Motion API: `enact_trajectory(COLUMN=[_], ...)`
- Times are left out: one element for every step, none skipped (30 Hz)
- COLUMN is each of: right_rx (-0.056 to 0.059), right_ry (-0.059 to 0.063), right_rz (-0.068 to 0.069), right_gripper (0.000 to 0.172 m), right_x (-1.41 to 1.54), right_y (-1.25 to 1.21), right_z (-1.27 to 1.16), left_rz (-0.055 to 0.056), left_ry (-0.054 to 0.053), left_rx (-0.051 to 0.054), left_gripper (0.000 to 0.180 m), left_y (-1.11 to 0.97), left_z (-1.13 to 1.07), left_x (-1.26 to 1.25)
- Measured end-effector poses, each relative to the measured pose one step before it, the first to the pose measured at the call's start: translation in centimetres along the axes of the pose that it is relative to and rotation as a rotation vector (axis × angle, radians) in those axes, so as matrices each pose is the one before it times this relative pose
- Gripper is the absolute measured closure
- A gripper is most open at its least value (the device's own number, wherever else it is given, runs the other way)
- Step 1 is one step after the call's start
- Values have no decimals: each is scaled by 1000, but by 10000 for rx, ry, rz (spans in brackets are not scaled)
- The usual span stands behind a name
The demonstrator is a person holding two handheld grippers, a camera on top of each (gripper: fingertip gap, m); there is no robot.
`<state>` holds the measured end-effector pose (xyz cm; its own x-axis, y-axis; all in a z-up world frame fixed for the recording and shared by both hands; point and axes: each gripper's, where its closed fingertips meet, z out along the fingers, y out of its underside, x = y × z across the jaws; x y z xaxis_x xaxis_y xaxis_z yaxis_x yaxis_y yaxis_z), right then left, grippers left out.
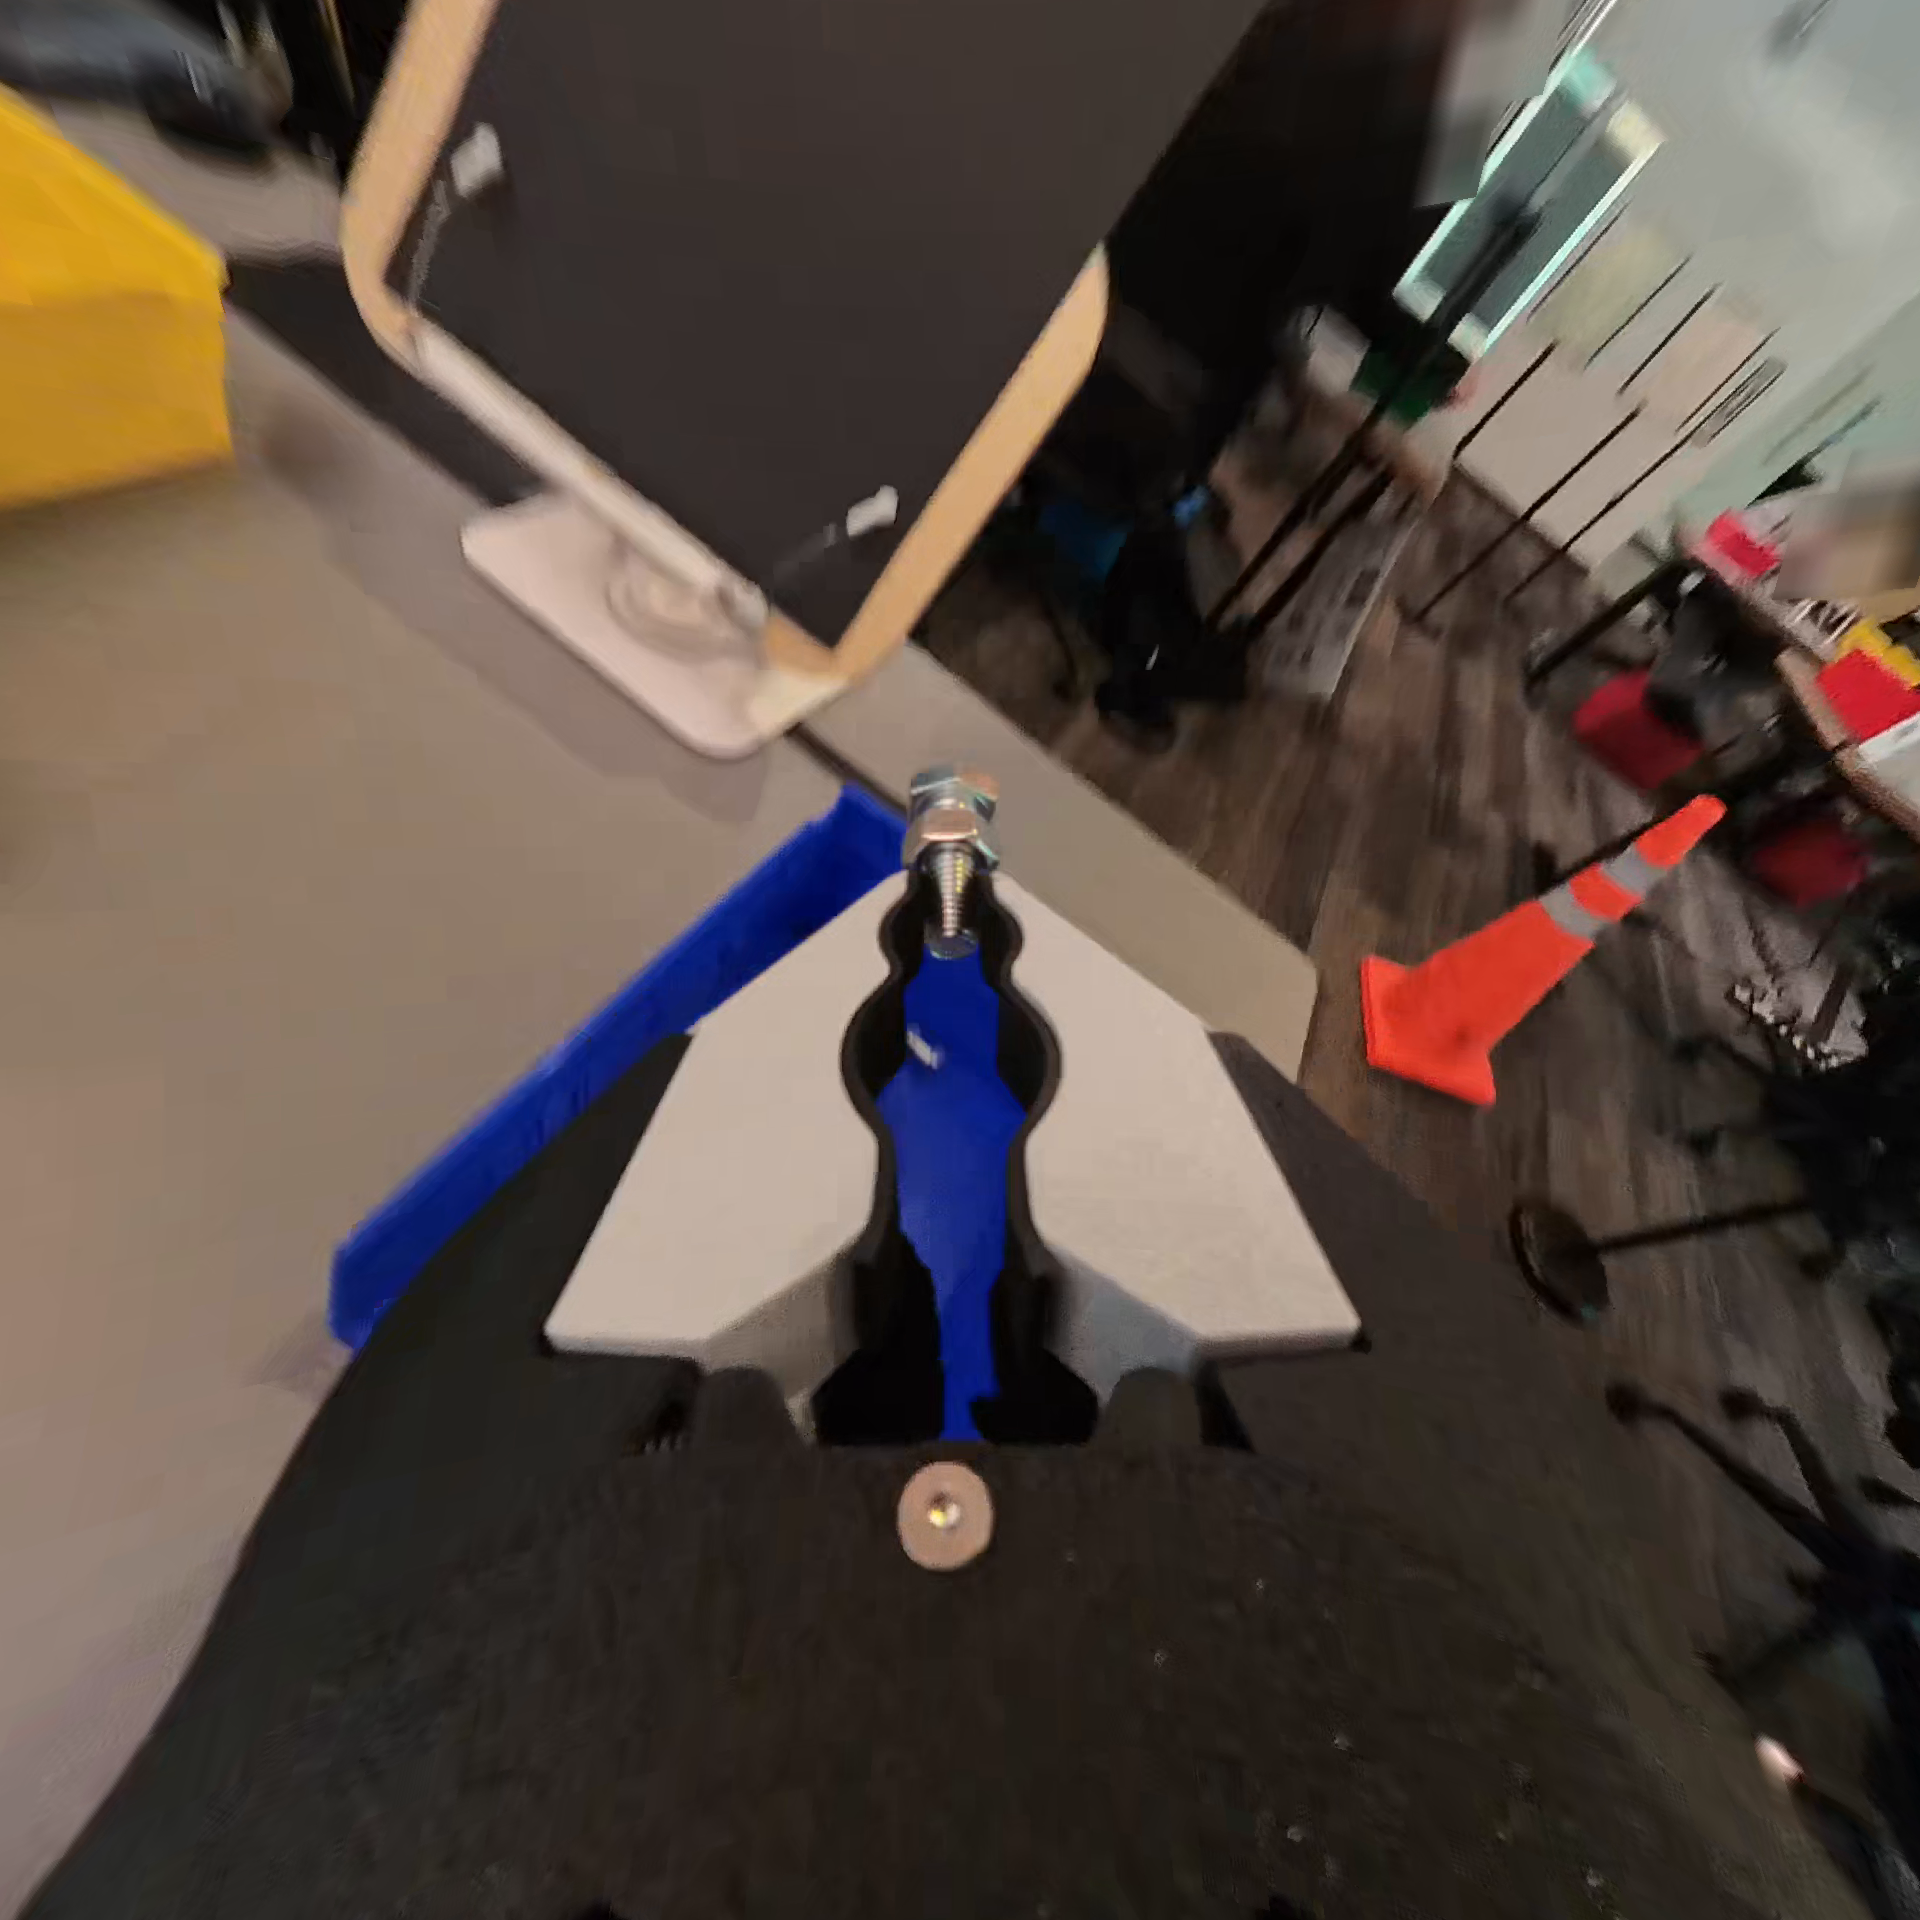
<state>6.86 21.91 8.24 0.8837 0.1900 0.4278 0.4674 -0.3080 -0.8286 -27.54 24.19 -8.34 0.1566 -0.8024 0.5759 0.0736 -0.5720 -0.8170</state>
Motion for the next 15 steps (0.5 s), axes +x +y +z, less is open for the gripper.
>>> enact_trajectory(right_rx=[-521, -488, -528, -586, -679, -746, -679, -611, -593, -539, -323, -163, -114, -109, -120], right_ry=[-142, -59, -98, -233, -521, -825, -958, -802, -587, -511, -511, -601, -635, -549, -415], right_rz=[-143, -39, 45, 102, -53, -393, -654, -651, -468, -196, -47, -7, -29, -64, -32], right_gripper=[163, 162, 162, 162, 162, 162, 162, 162, 162, 162, 163, 163, 163, 163, 163], right_x=[-34, 158, 144, -77, -653, -1401, -1844, -1626, -1179, -889, -772, -881, -935, -789, -506], right_y=[1562, 1482, 1513, 1555, 1622, 1744, 1677, 1394, 1091, 756, 370, 122, 24, 3, 2], right_z=[546, 673, 836, 969, 1072, 1116, 1206, 1266, 1222, 1108, 998, 916, 888, 866, 827], left_rz=[-176, -89, 29, 121, 166, 186, 201, 202, 183, 155, 116, 64, 15, -18, -40], left_ry=[170, 98, 25, -18, -35, -50, -59, -68, -79, -68, -27, -3, -7, -1, 25], left_rx=[70, 16, -80, -152, -181, -171, -132, -98, -74, -47, -38, -46, -37, -7, 12], left_gripper=[147, 147, 147, 146, 147, 146, 146, 146, 146, 146, 145, 145, 145, 145, 145], left_y=[-73, 42, 206, 311, 341, 302, 215, 156, 96, 59, 59, 68, 64, 25, -8], left_z=[45, 118, 173, 190, 173, 146, 123, 88, 69, 43, 58, 46, 35, 11, -3], left_x=[219, 178, 118, 86, 84, 96, 85, 60, 21, 13, 41, 27, -19, -18, 8])
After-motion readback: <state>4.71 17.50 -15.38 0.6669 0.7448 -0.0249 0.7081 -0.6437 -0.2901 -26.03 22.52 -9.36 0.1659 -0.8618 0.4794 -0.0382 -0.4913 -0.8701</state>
